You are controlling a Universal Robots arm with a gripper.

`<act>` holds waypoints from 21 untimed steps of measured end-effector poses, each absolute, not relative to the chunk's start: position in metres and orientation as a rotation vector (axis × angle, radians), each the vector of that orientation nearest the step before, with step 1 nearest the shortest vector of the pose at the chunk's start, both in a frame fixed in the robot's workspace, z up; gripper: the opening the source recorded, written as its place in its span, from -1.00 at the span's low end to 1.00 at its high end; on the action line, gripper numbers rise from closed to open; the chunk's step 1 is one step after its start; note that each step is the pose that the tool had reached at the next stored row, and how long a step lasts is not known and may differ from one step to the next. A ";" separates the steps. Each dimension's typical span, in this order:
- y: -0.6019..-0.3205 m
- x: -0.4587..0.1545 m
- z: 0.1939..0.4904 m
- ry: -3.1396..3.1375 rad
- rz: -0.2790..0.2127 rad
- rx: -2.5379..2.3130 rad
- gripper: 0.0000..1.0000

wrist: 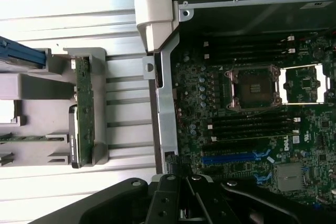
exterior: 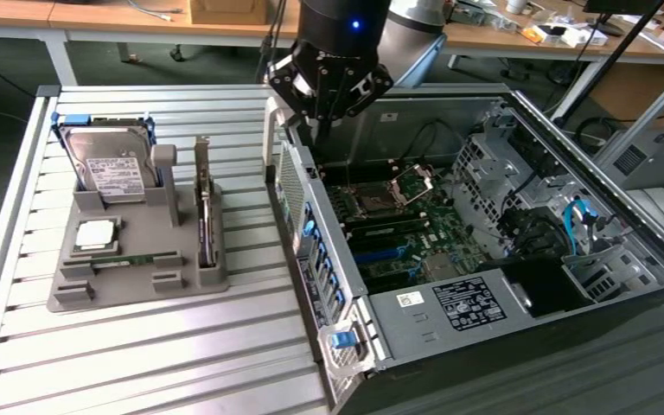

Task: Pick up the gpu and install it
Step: 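Reach for the gpu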

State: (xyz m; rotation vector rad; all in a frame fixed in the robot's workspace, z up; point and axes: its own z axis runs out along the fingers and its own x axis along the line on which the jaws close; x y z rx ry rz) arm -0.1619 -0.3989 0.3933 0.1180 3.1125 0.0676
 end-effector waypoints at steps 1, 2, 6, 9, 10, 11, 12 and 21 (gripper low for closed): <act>-0.399 -0.163 0.393 3.112 0.068 0.118 -0.79; -0.399 -0.163 0.393 3.113 0.068 0.118 -0.79; -0.399 -0.165 0.393 3.112 0.068 0.118 -0.79; -0.399 -0.167 0.393 3.112 0.068 0.118 -0.79; -0.399 -0.167 0.393 3.112 0.068 0.118 -0.79; -0.399 -0.168 0.393 3.112 0.068 0.118 -0.79; -0.399 -0.168 0.393 3.112 0.068 0.118 -0.79; -0.399 -0.173 0.393 3.113 0.068 0.118 -0.79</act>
